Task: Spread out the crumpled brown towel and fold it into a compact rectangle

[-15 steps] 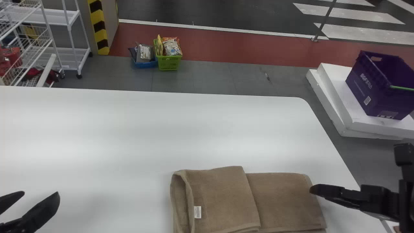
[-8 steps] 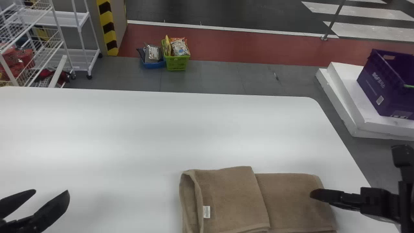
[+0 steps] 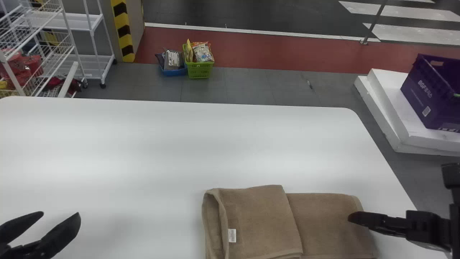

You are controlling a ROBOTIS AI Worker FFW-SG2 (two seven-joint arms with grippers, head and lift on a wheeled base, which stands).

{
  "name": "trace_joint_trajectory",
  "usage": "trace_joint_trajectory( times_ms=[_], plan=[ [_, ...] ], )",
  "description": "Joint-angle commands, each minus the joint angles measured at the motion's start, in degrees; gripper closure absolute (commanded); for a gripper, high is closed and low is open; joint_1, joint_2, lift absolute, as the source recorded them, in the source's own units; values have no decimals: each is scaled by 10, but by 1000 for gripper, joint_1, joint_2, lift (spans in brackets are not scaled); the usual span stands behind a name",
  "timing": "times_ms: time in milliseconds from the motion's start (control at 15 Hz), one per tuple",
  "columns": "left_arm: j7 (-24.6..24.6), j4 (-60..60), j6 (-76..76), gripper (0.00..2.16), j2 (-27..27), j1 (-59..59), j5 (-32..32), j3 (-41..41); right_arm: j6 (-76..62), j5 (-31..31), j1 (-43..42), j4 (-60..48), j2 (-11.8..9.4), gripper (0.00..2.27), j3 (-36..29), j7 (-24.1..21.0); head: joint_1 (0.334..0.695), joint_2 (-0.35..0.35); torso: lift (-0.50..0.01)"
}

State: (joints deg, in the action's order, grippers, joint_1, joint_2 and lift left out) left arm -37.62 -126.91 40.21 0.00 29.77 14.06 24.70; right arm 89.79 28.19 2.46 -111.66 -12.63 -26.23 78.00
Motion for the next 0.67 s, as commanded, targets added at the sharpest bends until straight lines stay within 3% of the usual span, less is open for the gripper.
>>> trace_joint_trajectory(
  times_ms=[0, 67, 600],
  plan=[
    [0, 0, 0, 80, -1, 0, 1, 1, 3, 1, 0, -1, -2, 647, -2, 0, 695, -142, -127],
    [0, -1, 0, 80, -1, 1, 1, 1, 3, 1, -3, -1, -2, 549, -3, 0, 695, -142, -127],
    [-1, 0, 0, 80, -1, 2, 2, 3, 3, 56, -14, 8, -6, 549, 22, 3, 695, -150, -127]
  ],
)
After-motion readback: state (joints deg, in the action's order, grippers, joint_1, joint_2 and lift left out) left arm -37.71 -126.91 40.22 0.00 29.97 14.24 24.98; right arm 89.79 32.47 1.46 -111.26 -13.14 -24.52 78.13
